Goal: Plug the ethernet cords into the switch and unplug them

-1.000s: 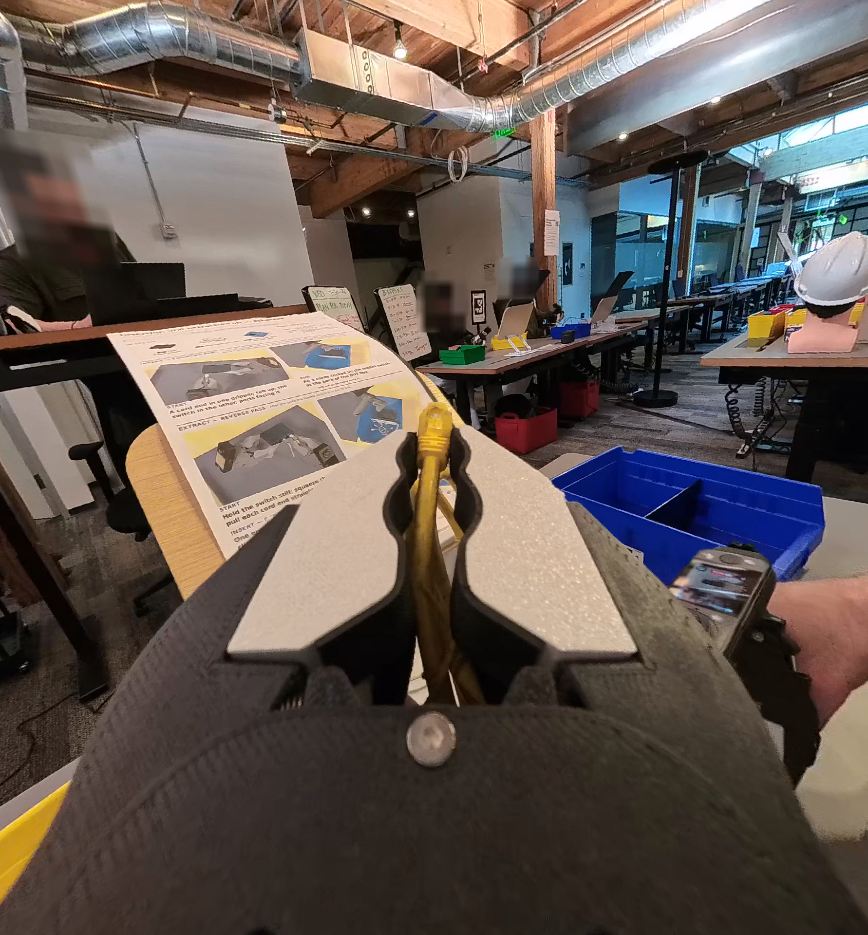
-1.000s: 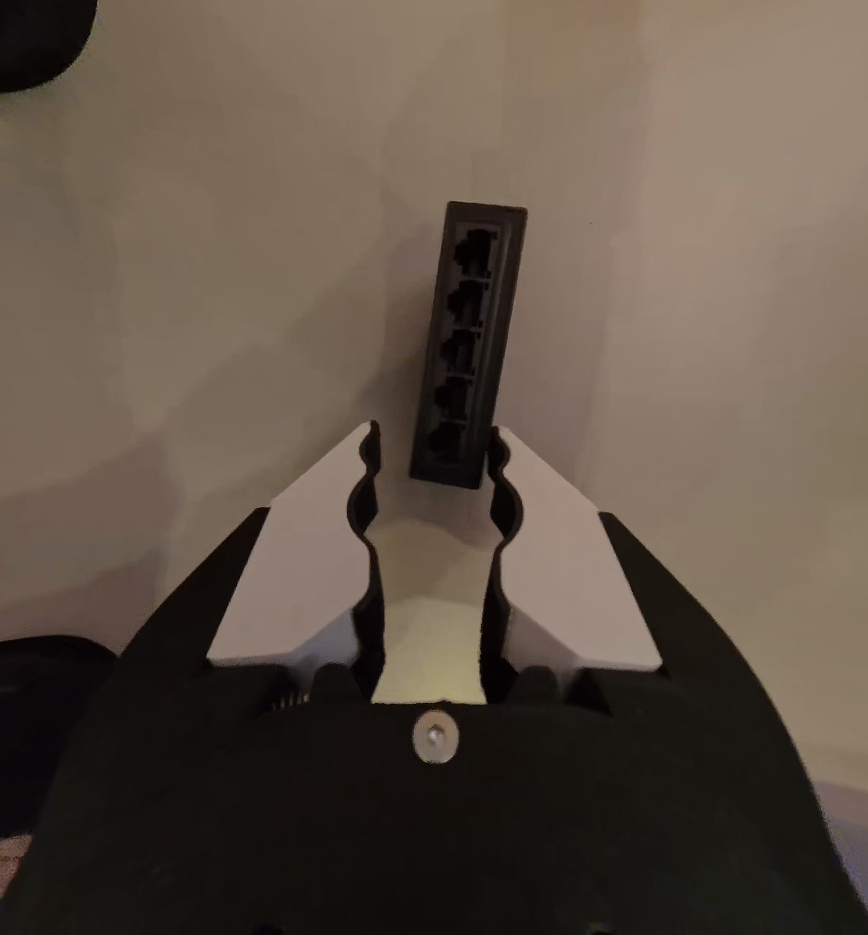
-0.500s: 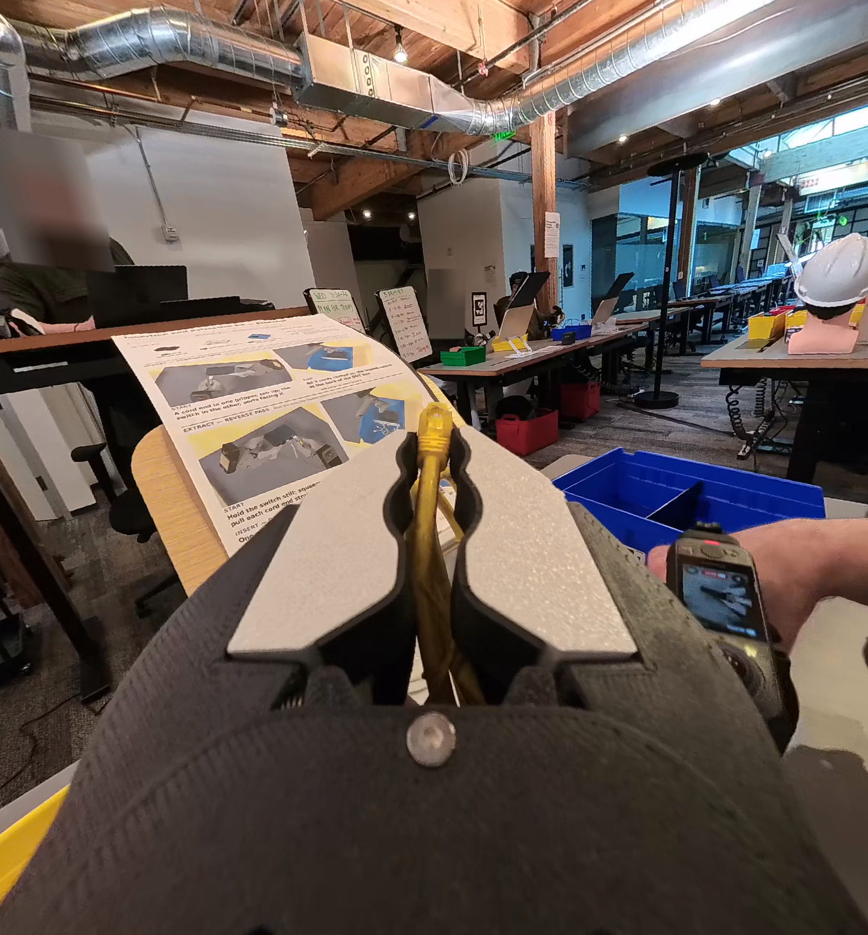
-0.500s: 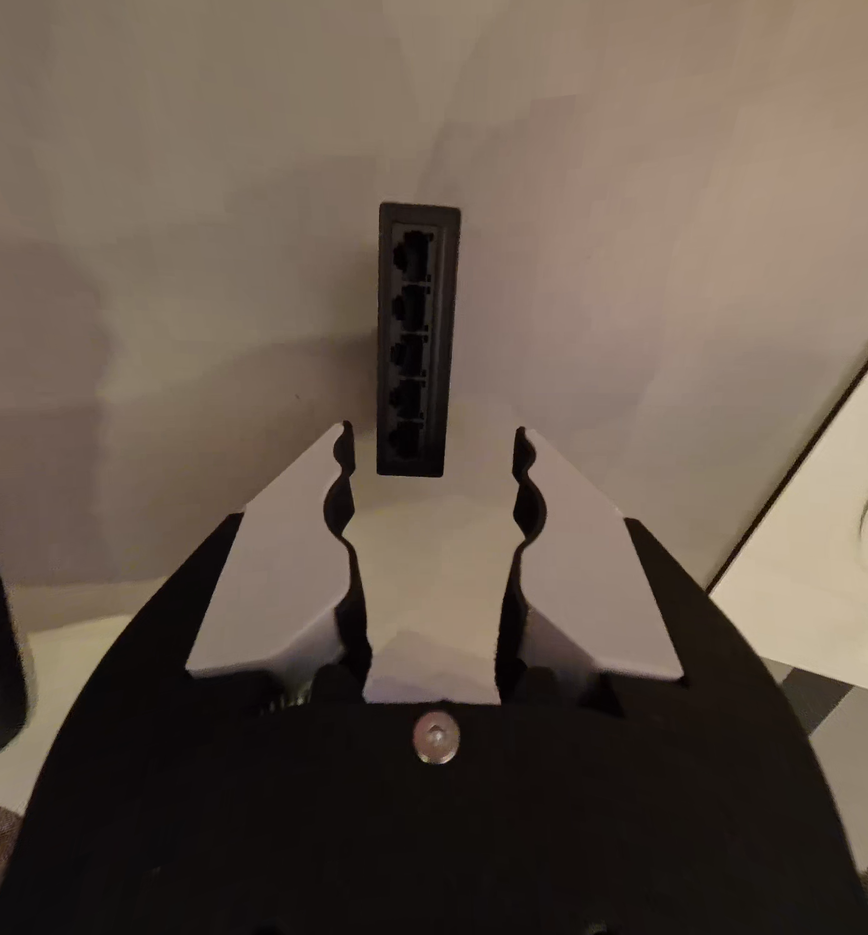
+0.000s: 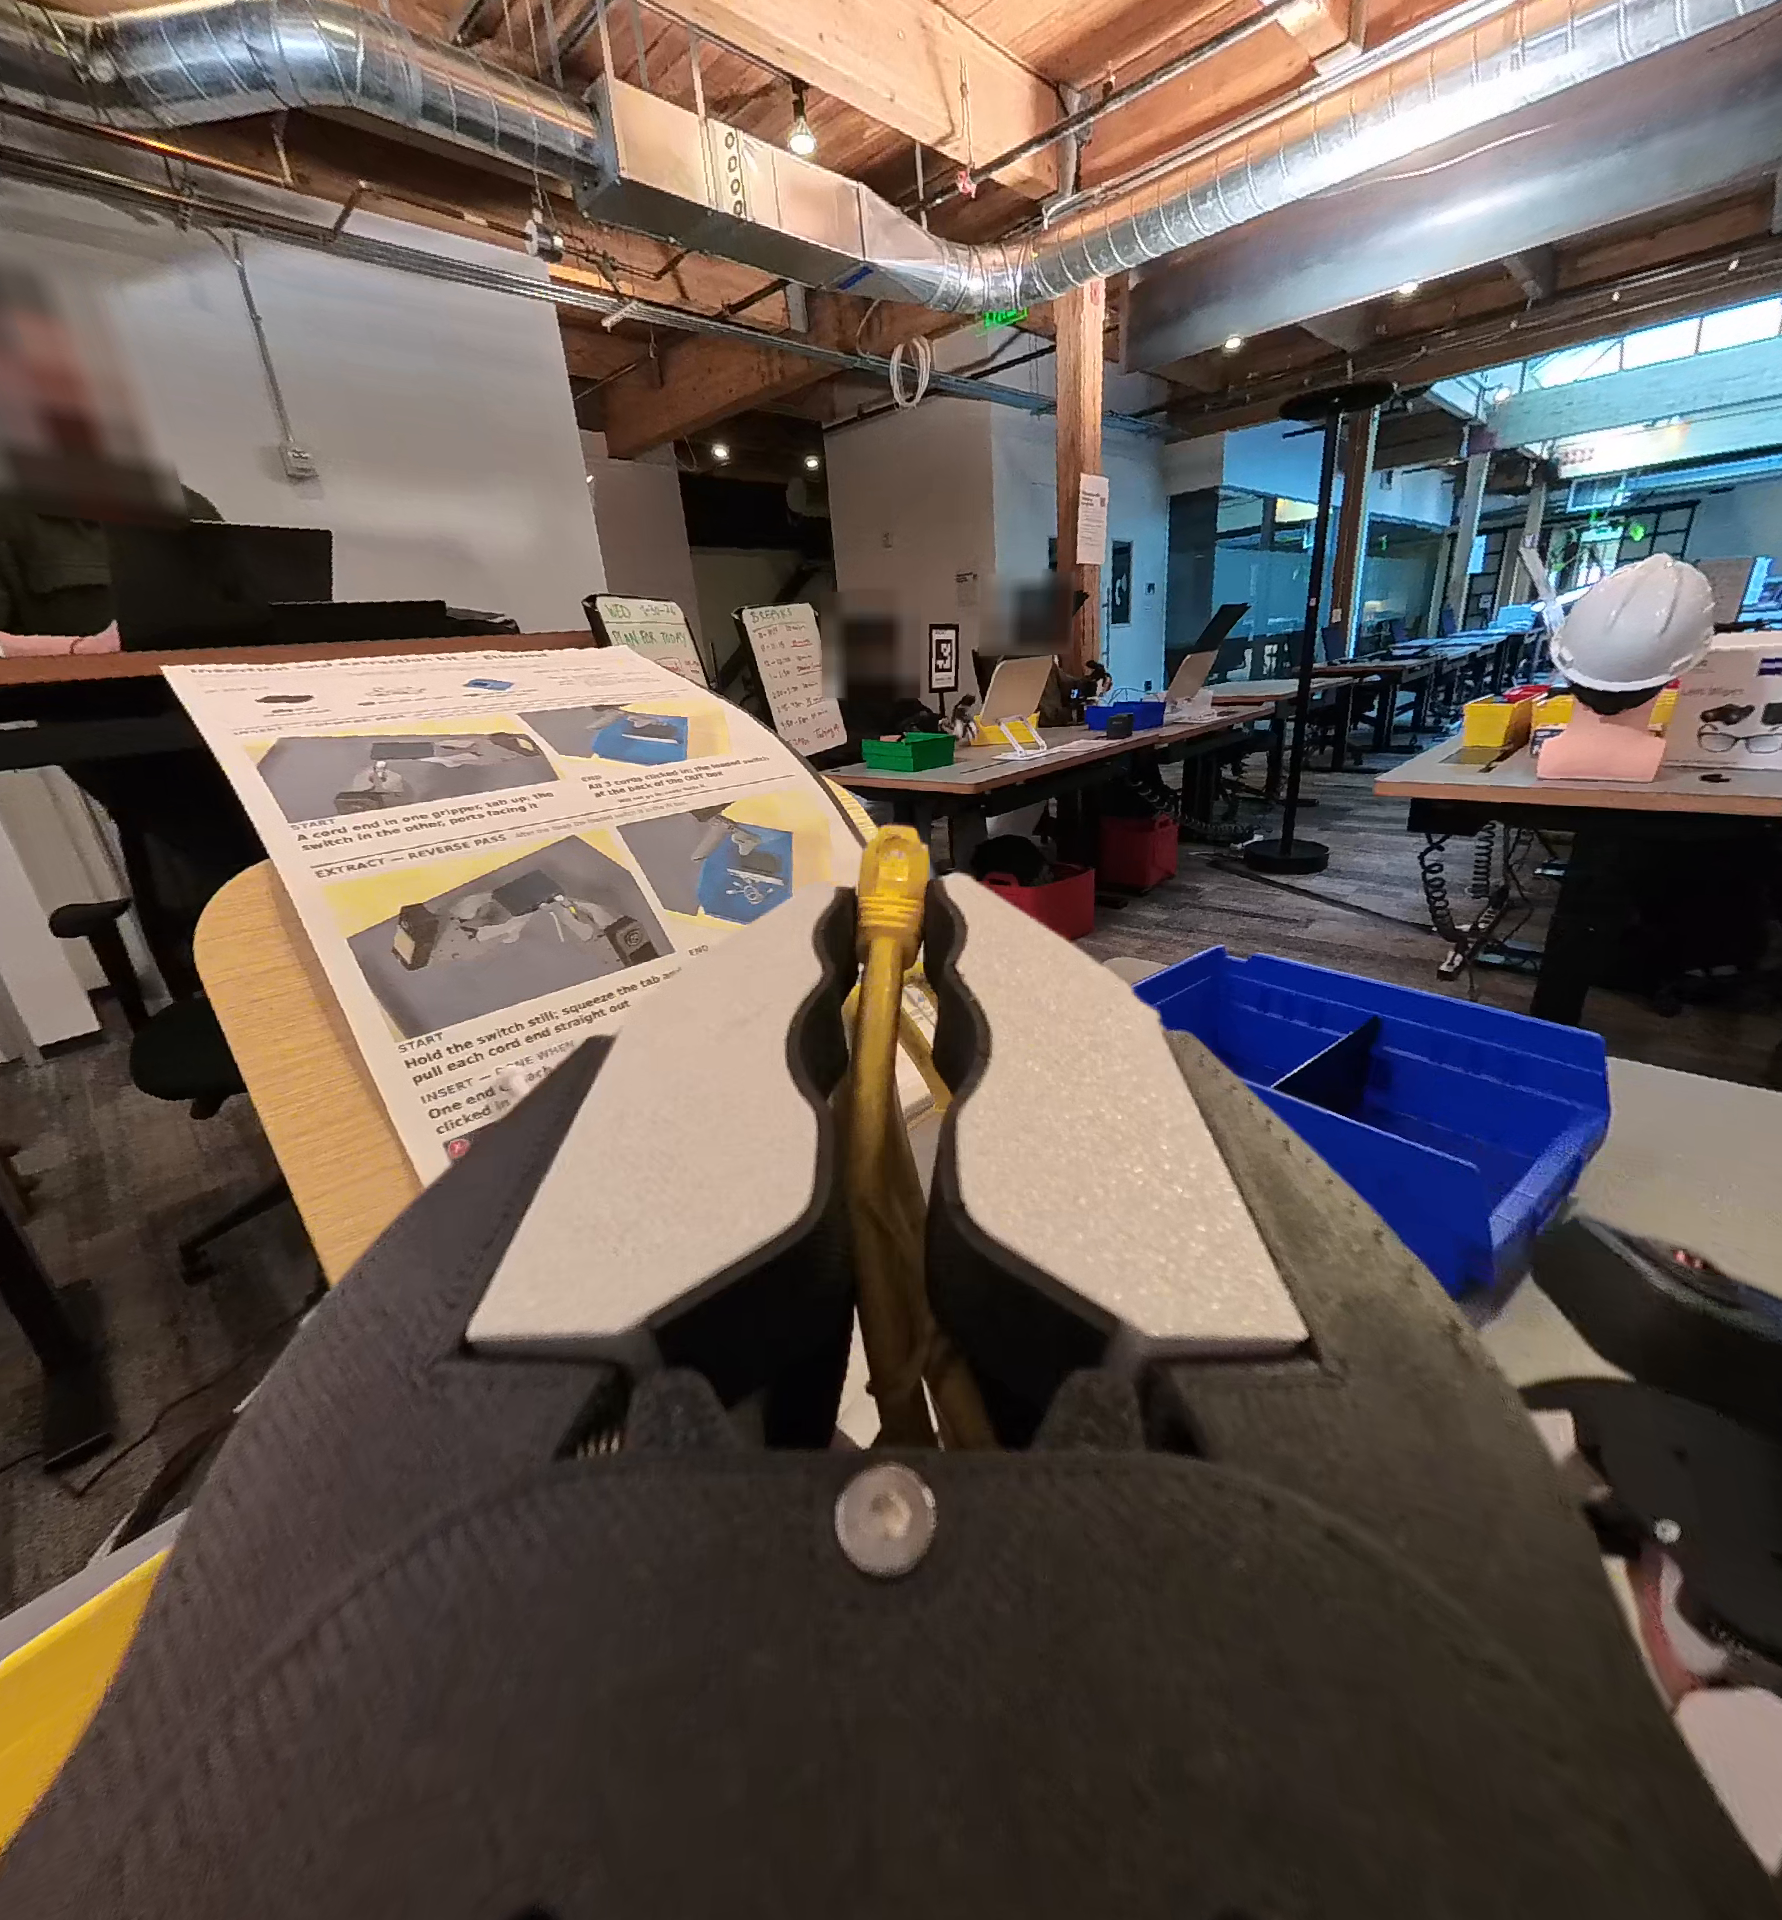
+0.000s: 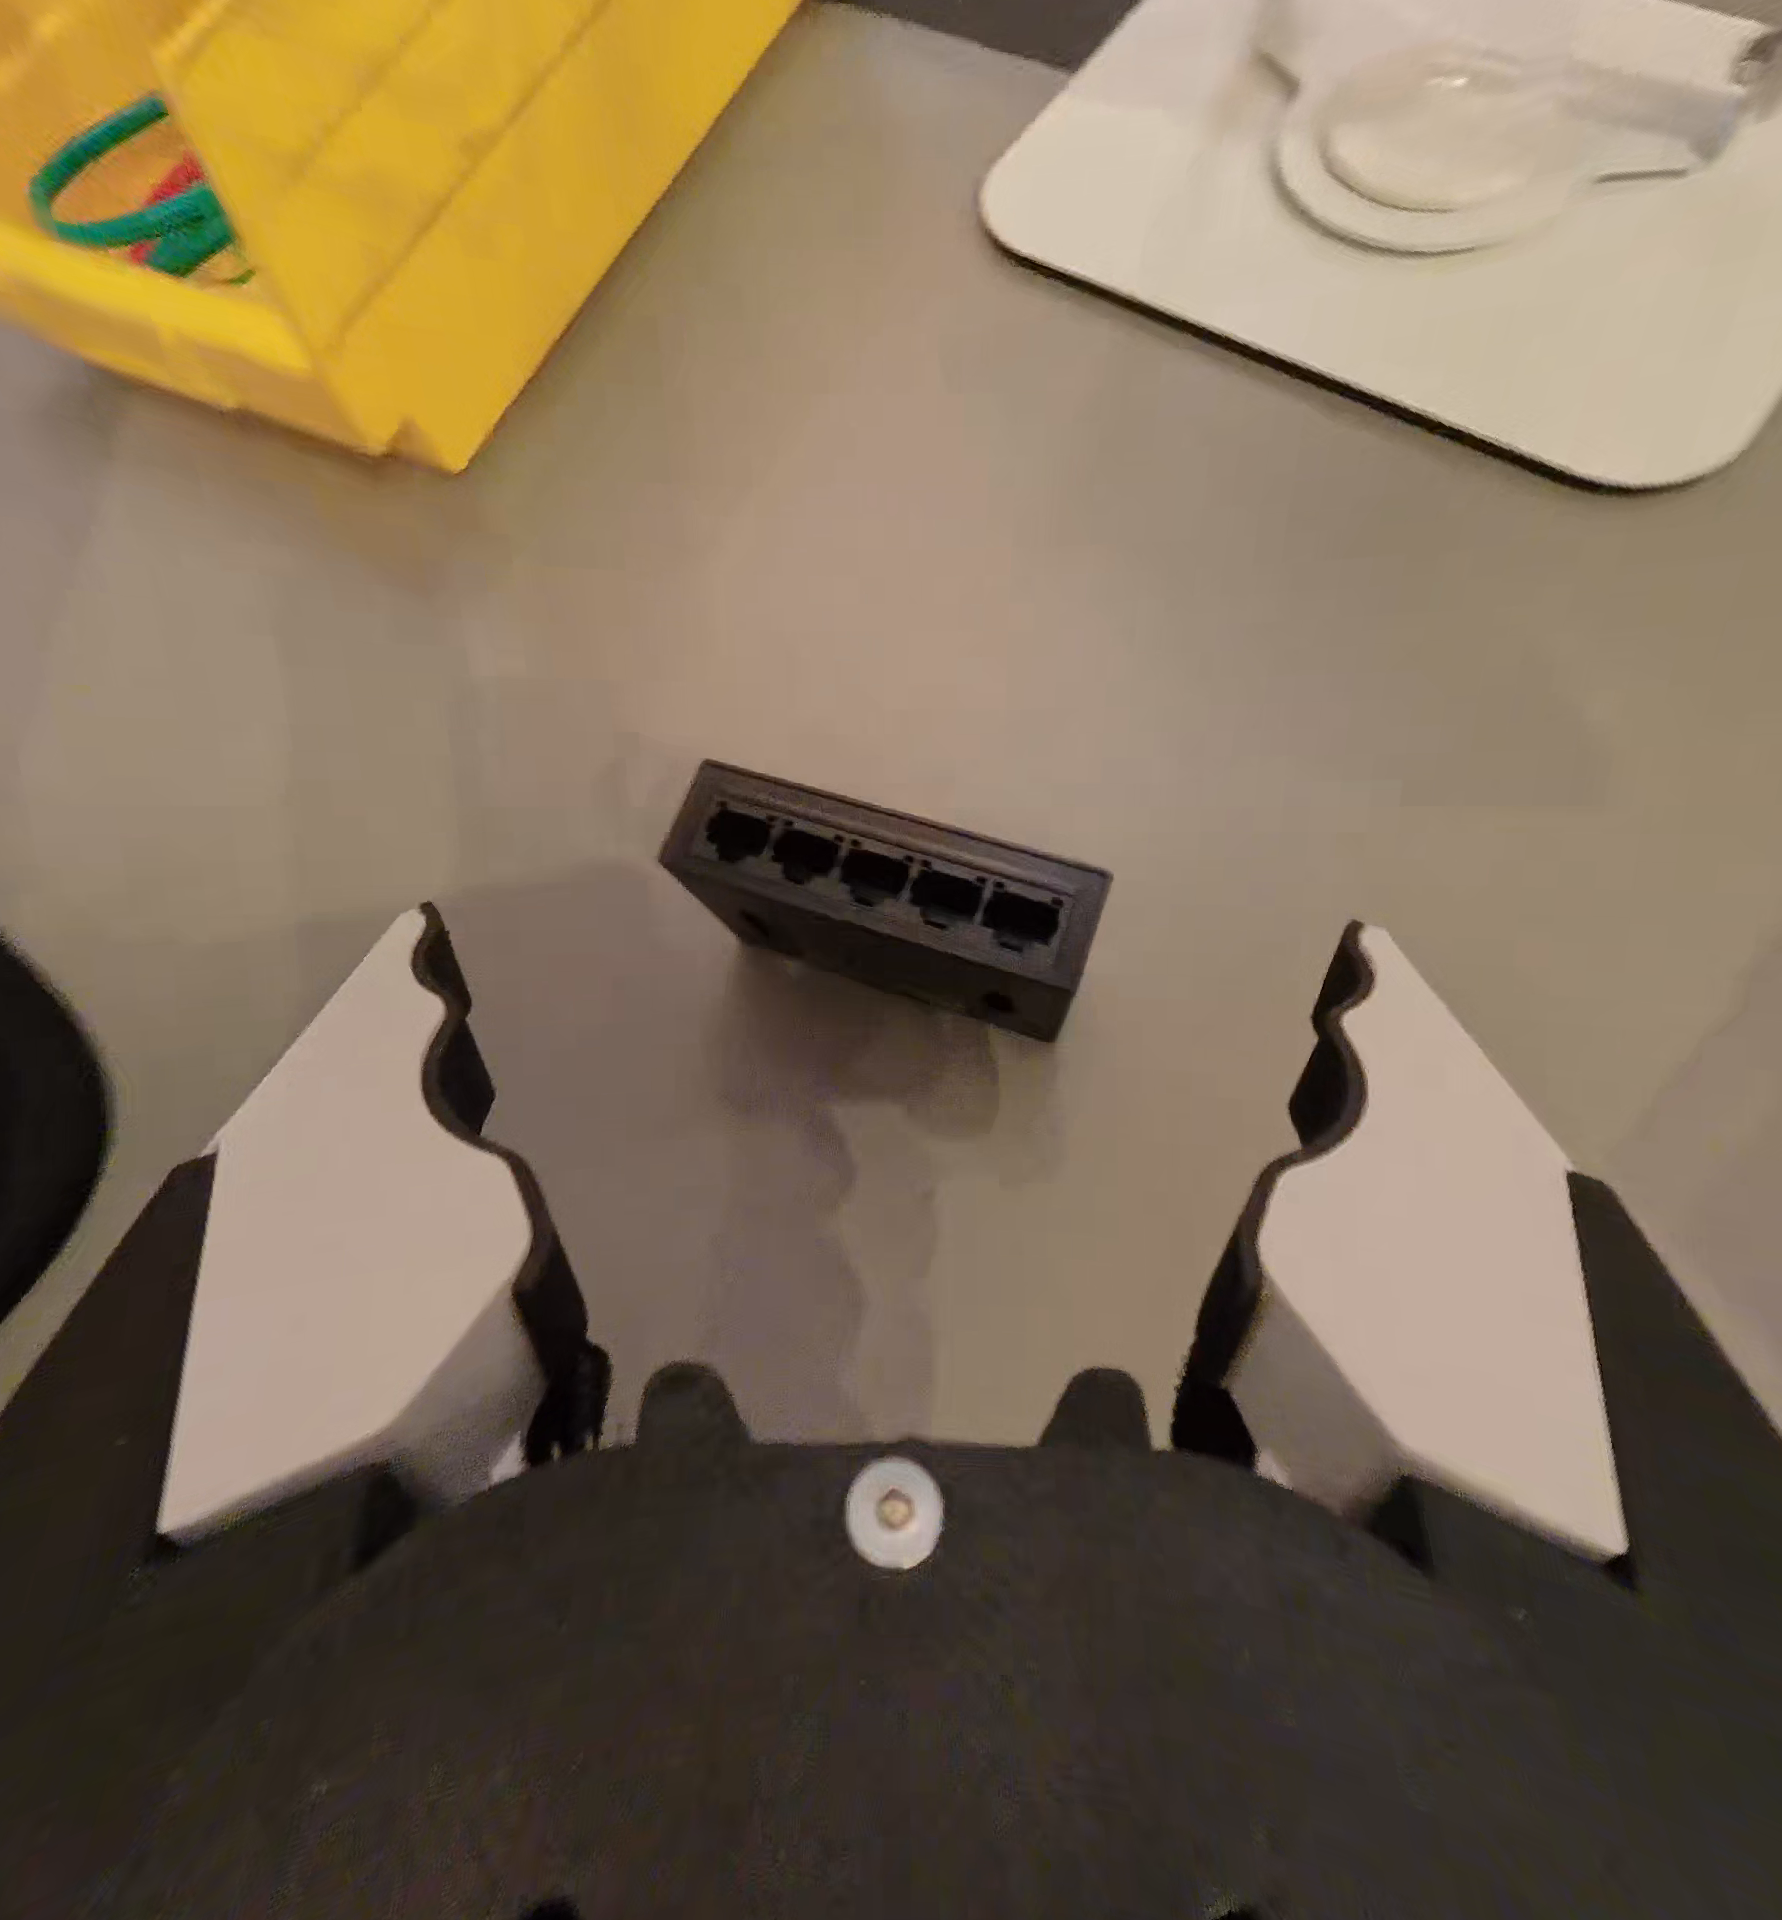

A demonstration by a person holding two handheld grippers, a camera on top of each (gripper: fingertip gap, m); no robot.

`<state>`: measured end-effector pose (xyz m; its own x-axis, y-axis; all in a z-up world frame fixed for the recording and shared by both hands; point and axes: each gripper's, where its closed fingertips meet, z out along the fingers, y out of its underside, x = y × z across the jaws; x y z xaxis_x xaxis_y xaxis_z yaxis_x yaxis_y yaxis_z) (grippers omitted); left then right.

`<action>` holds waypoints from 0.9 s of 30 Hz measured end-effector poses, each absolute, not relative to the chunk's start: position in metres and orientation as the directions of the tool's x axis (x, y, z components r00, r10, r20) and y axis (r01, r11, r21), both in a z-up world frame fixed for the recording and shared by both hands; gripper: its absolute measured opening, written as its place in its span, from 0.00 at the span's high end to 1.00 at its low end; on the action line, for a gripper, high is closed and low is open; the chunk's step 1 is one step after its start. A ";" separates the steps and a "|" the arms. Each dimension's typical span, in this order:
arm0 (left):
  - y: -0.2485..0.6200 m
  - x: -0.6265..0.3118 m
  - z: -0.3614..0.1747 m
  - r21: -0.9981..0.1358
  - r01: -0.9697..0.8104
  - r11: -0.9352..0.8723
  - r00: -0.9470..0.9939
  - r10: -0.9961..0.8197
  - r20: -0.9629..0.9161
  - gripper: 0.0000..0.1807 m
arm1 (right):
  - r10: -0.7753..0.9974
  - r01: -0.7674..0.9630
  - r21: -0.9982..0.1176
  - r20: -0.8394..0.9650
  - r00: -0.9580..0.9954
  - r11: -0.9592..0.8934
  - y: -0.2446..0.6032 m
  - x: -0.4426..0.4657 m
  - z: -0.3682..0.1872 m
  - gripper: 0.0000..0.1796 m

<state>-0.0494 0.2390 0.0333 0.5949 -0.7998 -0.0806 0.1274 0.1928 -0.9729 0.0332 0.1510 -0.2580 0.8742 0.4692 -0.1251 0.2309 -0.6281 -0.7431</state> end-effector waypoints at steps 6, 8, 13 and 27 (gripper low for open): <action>0.237 -0.047 0.035 -0.971 0.155 0.182 0.573 -0.817 -0.062 0.93 | 0.408 0.202 -0.749 -0.099 0.908 -0.631 0.156 0.021 -0.290 0.24; 0.237 -0.049 0.036 -0.970 0.155 0.186 0.575 -0.815 -0.065 0.93 | 0.408 0.203 -0.754 -0.094 0.908 -0.625 0.163 0.017 -0.292 0.31; 0.236 -0.058 0.041 -0.965 0.154 0.210 0.597 -0.798 -0.079 0.93 | 0.443 0.235 -0.748 -0.087 0.892 -0.621 0.168 0.013 -0.290 0.42; 0.234 -0.068 0.048 -0.960 0.179 0.215 0.590 -0.804 -0.070 0.93 | 0.935 0.766 -0.544 -0.114 0.336 -0.342 0.127 0.017 -0.295 0.43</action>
